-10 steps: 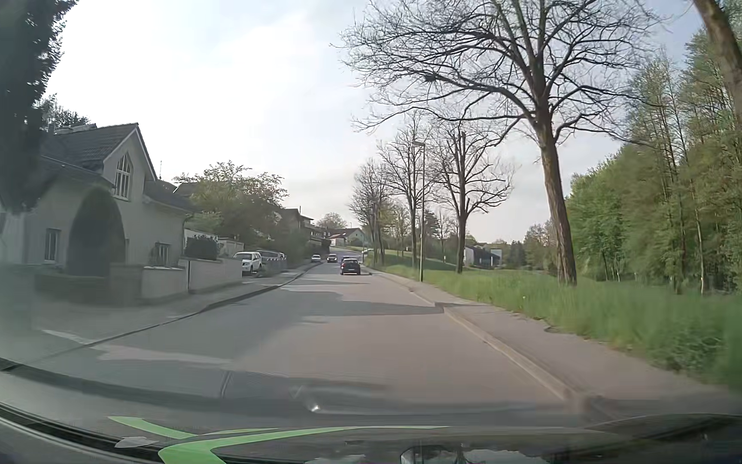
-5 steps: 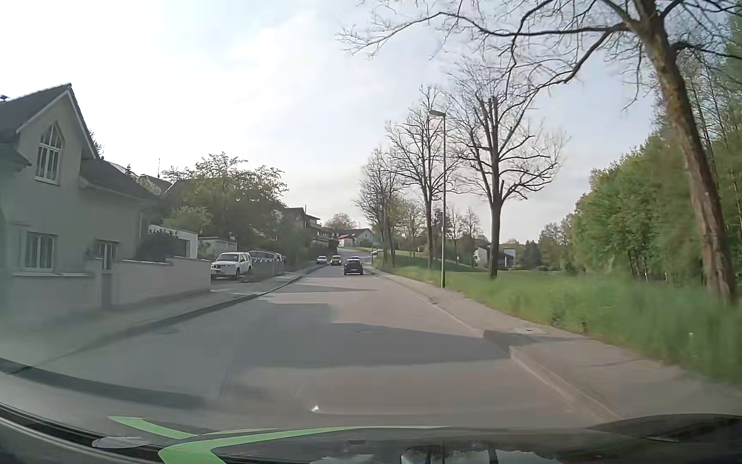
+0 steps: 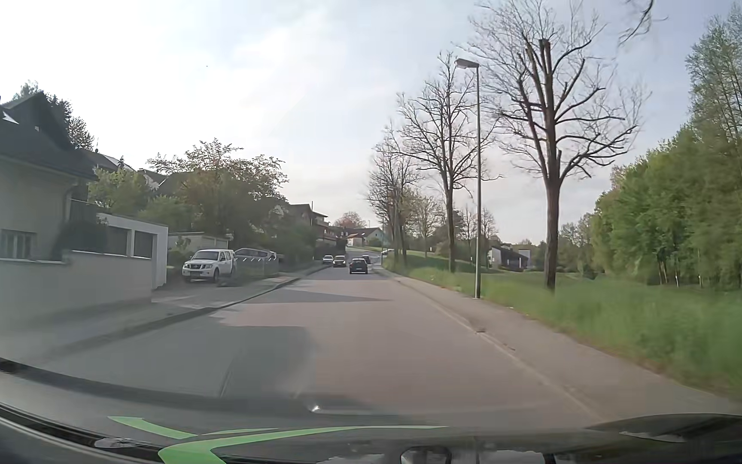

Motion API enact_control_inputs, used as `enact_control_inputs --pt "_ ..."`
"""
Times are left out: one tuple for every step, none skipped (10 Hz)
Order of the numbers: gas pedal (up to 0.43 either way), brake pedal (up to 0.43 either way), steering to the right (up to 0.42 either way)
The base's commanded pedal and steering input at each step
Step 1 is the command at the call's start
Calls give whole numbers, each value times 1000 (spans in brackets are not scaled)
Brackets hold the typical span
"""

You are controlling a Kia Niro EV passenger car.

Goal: Follow the waypoints while adhering to traffic rules and regulations

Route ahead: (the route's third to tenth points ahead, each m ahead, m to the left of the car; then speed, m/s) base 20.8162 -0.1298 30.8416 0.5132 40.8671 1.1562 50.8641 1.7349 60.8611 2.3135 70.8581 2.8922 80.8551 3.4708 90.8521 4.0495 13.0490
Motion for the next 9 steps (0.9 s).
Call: enact_control_inputs --pt "130 0 -14" --pt "130 0 -13" --pt "130 0 -13" --pt "130 0 -13" --pt "130 0 -13" --pt "130 0 -13" --pt "130 0 -13" --pt "130 0 -13" --pt "130 0 -13"
